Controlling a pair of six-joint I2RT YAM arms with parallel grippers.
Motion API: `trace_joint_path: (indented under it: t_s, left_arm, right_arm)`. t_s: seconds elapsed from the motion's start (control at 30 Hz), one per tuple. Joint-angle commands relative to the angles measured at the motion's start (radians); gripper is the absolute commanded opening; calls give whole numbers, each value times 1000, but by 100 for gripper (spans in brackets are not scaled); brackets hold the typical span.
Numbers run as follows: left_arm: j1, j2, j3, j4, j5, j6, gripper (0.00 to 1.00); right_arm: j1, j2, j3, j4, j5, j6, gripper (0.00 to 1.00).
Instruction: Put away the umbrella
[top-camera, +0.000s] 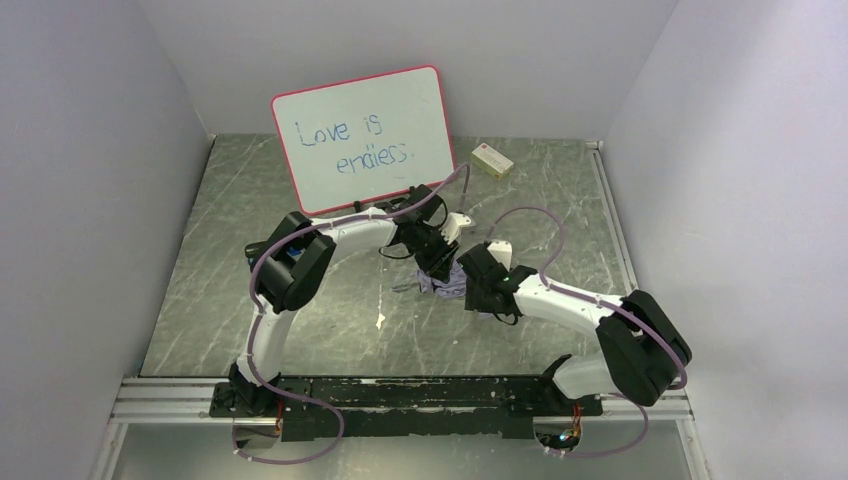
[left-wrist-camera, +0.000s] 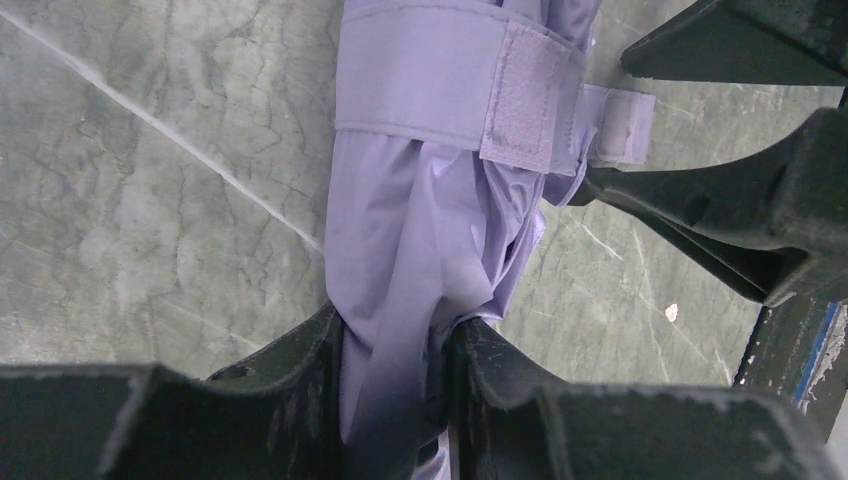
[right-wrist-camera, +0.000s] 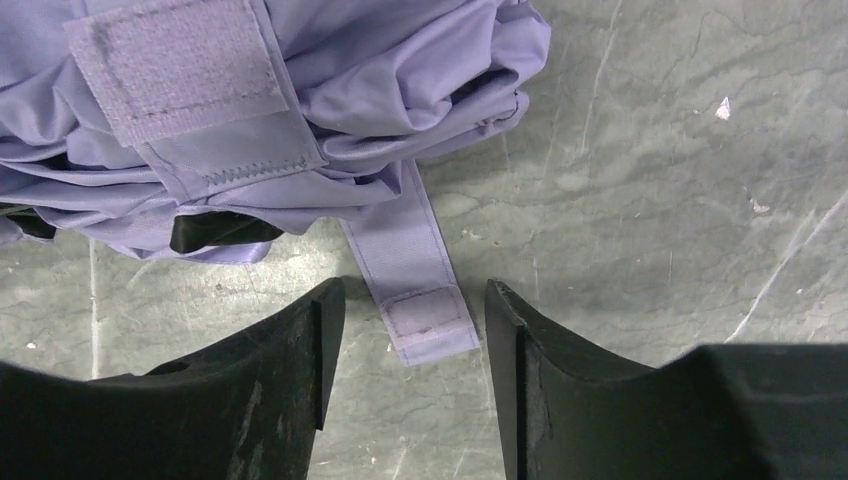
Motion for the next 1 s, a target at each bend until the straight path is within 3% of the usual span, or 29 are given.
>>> trace_joint_path:
  t_s: [0.0,0.33,0.97]
  left_arm:
    - [-22,103,-28,-53,-154,16,5]
    - [-23,109,-11,-64,-141,14,5]
    - [-23,97,-8,-68,-139,12,5]
  right_arm:
    - [4,4,-11,-32,22,59,55]
    - [6,85,20,-79,25,84,51]
    - [3,105,22,-121,53,139,28]
